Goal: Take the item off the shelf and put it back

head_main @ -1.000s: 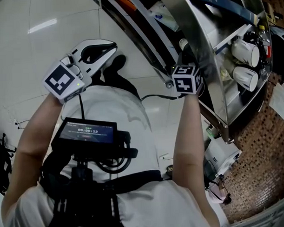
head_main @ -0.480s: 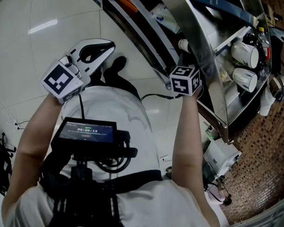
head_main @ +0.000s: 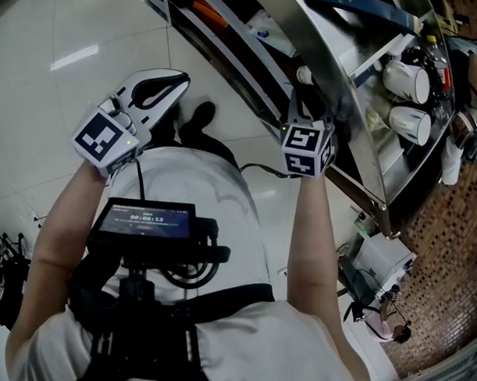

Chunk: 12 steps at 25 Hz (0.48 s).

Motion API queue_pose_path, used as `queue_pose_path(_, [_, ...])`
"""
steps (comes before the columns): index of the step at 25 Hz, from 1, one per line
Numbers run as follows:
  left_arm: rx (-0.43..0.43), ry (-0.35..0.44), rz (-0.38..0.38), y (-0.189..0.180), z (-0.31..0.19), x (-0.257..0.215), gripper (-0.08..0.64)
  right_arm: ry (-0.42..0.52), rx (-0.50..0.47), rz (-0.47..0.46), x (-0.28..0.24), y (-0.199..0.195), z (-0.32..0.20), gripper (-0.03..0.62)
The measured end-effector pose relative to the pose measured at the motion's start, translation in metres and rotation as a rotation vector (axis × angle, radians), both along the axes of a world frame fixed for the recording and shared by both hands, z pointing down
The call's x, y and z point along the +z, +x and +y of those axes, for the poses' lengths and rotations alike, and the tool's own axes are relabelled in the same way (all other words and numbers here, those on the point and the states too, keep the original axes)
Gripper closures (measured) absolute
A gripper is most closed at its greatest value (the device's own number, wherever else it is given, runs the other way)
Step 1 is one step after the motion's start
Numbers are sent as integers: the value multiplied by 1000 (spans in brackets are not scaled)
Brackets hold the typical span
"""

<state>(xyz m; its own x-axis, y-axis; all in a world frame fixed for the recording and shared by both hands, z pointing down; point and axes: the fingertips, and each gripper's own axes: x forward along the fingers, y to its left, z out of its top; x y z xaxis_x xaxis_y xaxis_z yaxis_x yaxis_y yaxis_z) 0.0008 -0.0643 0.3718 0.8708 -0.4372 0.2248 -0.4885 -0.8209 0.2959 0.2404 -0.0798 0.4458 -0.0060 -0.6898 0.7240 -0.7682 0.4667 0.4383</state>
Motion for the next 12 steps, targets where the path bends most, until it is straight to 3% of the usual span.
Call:
queue_pose_path(2, [-1, 16, -5, -1, -2, -2, 537, 30, -11, -67, -7, -13, 2, 497])
queue_pose_path(4, [1, 32, -17, -4, -3, -5, 536, 61, -25, -135, -16, -29, 2, 580])
queue_pose_path(7, [-12, 74, -40, -16, -9, -8, 537, 79, -64, -211, -27, -56, 2, 588])
queue_pose_path(12, [-83, 67, -62, -29, -24, -21, 537, 120, -134, -382, -57, -96, -2, 589])
